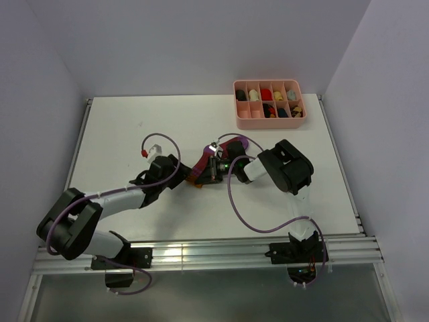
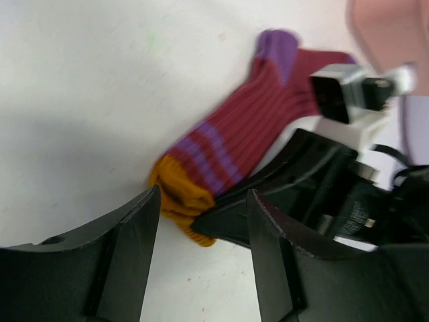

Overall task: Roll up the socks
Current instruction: Roll the sock at the center of the board.

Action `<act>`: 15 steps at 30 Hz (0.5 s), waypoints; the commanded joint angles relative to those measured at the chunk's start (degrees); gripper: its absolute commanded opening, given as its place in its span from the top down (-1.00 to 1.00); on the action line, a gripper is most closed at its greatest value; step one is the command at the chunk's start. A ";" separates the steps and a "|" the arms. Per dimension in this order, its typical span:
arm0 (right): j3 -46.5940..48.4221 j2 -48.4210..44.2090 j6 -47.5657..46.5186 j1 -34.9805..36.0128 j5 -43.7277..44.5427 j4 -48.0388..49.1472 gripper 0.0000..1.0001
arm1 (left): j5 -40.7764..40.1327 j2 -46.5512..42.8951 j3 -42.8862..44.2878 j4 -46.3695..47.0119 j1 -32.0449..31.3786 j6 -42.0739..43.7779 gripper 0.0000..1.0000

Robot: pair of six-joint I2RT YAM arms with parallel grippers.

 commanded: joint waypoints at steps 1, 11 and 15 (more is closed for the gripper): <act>0.99 -1.21 -2.82 -0.44 1.34 -3.51 1.00 | 1.76 1.78 5.68 -12.10 0.27 -4.67 -0.18; 1.25 -1.56 -3.79 -0.44 1.69 -4.48 1.00 | 5.71 8.64 16.42 -26.53 1.93 -5.47 -0.06; 1.25 -1.56 -3.79 -0.44 1.51 -4.39 1.00 | 7.64 9.96 16.34 -25.47 2.90 -5.56 0.05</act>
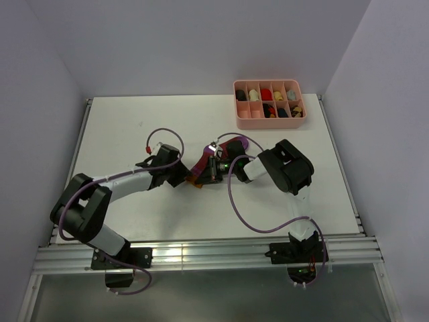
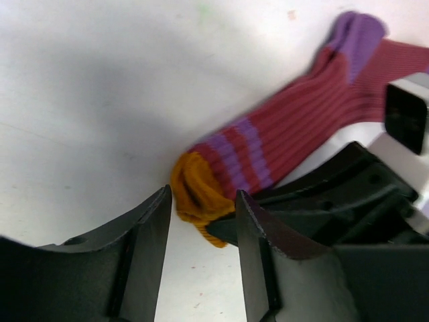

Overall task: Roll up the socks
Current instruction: Roll the sock at the center of the board.

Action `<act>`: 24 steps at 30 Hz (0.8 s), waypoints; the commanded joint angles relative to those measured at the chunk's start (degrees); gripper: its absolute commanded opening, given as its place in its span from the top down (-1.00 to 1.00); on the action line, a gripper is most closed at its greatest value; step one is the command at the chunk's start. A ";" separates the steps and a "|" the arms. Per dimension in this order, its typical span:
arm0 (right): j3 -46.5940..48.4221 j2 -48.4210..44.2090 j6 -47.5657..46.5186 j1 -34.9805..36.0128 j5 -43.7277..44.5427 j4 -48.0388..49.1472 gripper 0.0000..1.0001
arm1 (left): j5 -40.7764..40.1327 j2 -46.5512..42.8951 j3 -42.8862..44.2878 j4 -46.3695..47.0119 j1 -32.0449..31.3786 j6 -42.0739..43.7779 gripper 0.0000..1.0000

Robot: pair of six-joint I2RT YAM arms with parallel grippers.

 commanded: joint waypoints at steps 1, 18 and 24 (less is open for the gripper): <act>0.90 -1.26 -2.19 -0.44 1.67 -2.69 1.00 | 2.57 1.42 1.54 -1.45 0.52 -0.67 0.06; 1.08 -0.82 -2.02 -0.44 1.58 -2.51 1.00 | 4.60 0.54 2.33 -0.05 2.28 -0.84 0.07; 0.99 -0.64 -1.93 -0.44 1.49 -2.42 1.00 | 5.83 0.54 2.42 1.19 2.72 -0.84 0.15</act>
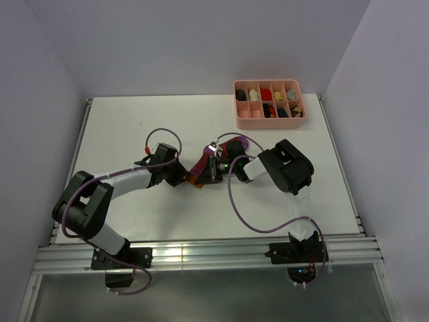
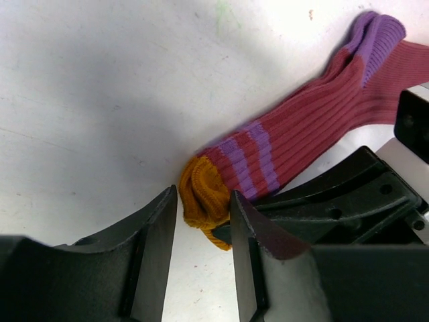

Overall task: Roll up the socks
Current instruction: Roll the sock at the center of the board.

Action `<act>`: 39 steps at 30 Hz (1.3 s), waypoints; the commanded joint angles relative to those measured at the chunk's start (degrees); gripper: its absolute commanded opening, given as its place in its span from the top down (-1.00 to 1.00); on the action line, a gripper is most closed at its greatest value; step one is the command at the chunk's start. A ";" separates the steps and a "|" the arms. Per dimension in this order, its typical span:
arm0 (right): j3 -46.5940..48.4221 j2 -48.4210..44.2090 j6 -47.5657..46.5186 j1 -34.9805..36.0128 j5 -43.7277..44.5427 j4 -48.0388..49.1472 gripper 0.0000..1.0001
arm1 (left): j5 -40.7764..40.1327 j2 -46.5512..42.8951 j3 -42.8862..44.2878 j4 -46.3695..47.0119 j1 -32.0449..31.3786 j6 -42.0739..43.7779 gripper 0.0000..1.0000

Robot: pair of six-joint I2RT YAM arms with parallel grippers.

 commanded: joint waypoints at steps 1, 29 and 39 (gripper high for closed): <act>0.84 -0.73 -1.80 -0.44 1.64 -2.03 1.00 | 1.50 -1.49 2.35 1.80 0.36 -0.56 0.16; 1.01 -0.73 -1.80 -0.44 1.73 -2.29 1.00 | 4.58 -2.99 3.14 1.97 0.53 -1.26 0.17; 1.01 -0.56 -1.80 -0.44 1.82 -2.64 1.00 | 5.98 -2.02 2.71 3.38 0.53 -2.14 0.17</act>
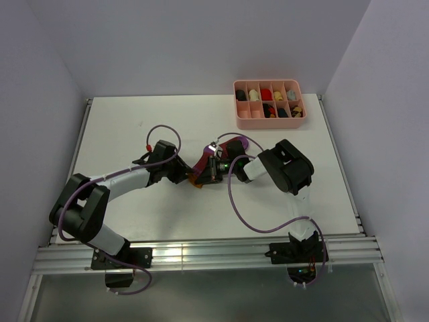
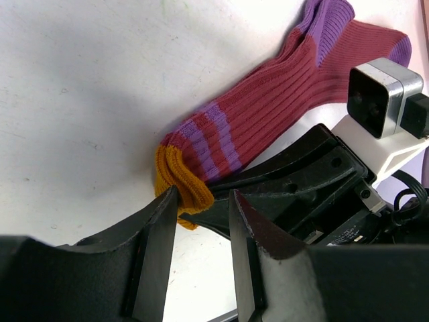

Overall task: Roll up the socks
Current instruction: Roll the sock at the center of the board.

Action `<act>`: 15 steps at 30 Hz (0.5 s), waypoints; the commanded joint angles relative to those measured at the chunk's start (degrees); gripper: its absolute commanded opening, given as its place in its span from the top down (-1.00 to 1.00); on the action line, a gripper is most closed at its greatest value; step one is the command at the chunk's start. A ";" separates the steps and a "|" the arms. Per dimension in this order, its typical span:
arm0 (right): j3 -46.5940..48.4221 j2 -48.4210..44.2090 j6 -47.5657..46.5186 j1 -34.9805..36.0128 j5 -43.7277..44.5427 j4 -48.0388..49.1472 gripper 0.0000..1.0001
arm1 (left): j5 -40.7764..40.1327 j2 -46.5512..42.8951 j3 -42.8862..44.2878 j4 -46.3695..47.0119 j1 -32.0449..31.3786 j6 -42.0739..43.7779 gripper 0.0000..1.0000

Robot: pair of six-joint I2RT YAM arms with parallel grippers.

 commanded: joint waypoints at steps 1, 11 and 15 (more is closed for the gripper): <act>1.10 -0.56 -1.71 -0.44 1.91 -2.77 1.00 | 1.66 -0.53 1.46 2.90 0.18 -1.18 0.17; 1.37 -0.56 -1.71 -0.44 1.91 -2.95 1.00 | 1.66 -1.50 0.41 2.37 0.36 -1.18 0.15; 1.36 -0.64 -1.80 -0.44 2.08 -3.30 1.00 | 1.83 -0.54 0.14 2.99 0.27 -1.18 0.16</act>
